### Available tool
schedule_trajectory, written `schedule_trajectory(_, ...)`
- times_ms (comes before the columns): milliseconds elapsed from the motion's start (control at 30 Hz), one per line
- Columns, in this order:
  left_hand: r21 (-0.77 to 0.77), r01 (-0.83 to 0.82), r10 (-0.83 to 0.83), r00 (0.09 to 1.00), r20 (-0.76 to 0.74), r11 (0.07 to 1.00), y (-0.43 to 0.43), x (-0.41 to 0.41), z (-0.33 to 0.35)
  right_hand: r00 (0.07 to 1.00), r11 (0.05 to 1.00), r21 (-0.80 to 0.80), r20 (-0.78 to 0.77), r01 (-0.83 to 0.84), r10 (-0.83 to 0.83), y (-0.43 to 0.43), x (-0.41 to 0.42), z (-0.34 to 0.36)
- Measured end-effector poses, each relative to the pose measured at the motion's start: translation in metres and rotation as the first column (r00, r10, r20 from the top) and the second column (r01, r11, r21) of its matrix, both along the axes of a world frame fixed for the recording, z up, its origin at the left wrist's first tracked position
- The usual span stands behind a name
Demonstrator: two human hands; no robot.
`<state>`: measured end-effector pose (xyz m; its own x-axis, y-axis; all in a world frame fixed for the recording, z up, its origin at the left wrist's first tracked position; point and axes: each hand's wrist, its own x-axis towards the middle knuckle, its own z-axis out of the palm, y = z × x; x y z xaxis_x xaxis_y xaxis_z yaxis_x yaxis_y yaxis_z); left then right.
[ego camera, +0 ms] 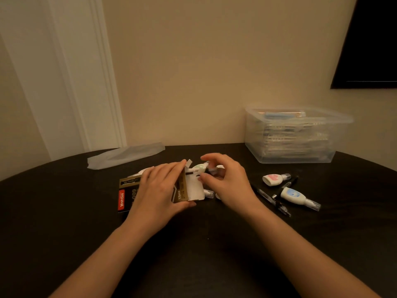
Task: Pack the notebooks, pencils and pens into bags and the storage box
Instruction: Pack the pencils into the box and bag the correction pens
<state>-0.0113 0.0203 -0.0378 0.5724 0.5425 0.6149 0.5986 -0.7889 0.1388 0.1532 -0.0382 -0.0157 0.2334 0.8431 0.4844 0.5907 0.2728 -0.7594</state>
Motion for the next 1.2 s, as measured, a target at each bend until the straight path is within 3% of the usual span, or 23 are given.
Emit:
schedule_trajectory(100,0.03,0.019,-0.02,1.0,0.011,0.999,-0.002,0.002,0.0,0.977,0.997,0.076,-0.212,0.005,0.011,0.0,-0.009,-0.006)
schedule_trajectory(200,0.054,0.067,-0.071,0.994,0.078,0.996,-0.003,0.004,-0.002,0.963,0.989,0.143,-0.262,-0.029,0.066,-0.002,-0.015,-0.011)
schedule_trajectory(367,0.019,0.144,-0.145,0.967,0.209,0.989,-0.004,0.006,-0.001,0.994,0.987,0.119,-0.003,-0.107,0.108,-0.001,-0.01,-0.01)
schedule_trajectory(600,-0.015,0.134,-0.129,0.974,0.188,0.991,-0.001,0.004,-0.002,0.965,0.966,0.05,0.085,-0.252,0.248,-0.001,-0.004,-0.008)
schedule_trajectory(767,-0.02,0.108,-0.103,0.979,0.175,0.994,-0.002,0.006,-0.002,0.976,0.992,0.087,0.208,-0.091,0.071,0.002,0.017,0.0)
schedule_trajectory(833,-0.035,0.108,-0.1,0.981,0.166,0.994,-0.003,0.006,-0.001,0.937,0.998,0.024,0.342,0.06,-0.064,0.003,0.038,0.003)
schedule_trajectory(900,-0.058,0.107,-0.097,0.983,0.155,0.993,-0.005,0.006,0.001,0.786,0.932,-0.142,0.588,0.333,-0.191,0.002,0.061,0.004)
schedule_trajectory(967,-0.049,0.104,-0.096,0.984,0.147,0.993,-0.005,0.007,0.0,0.628,0.752,-0.309,0.759,0.582,-0.174,-0.002,0.077,0.003)
schedule_trajectory(1067,-0.029,0.094,-0.09,0.988,0.124,0.995,-0.005,0.007,-0.002,0.64,0.561,-0.473,0.756,0.68,-0.139,-0.009,0.088,0.004)
schedule_trajectory(1200,-0.028,0.103,-0.099,0.989,0.11,0.994,-0.006,0.008,-0.002,0.648,0.491,-0.549,0.76,0.677,-0.044,-0.009,0.09,0.002)
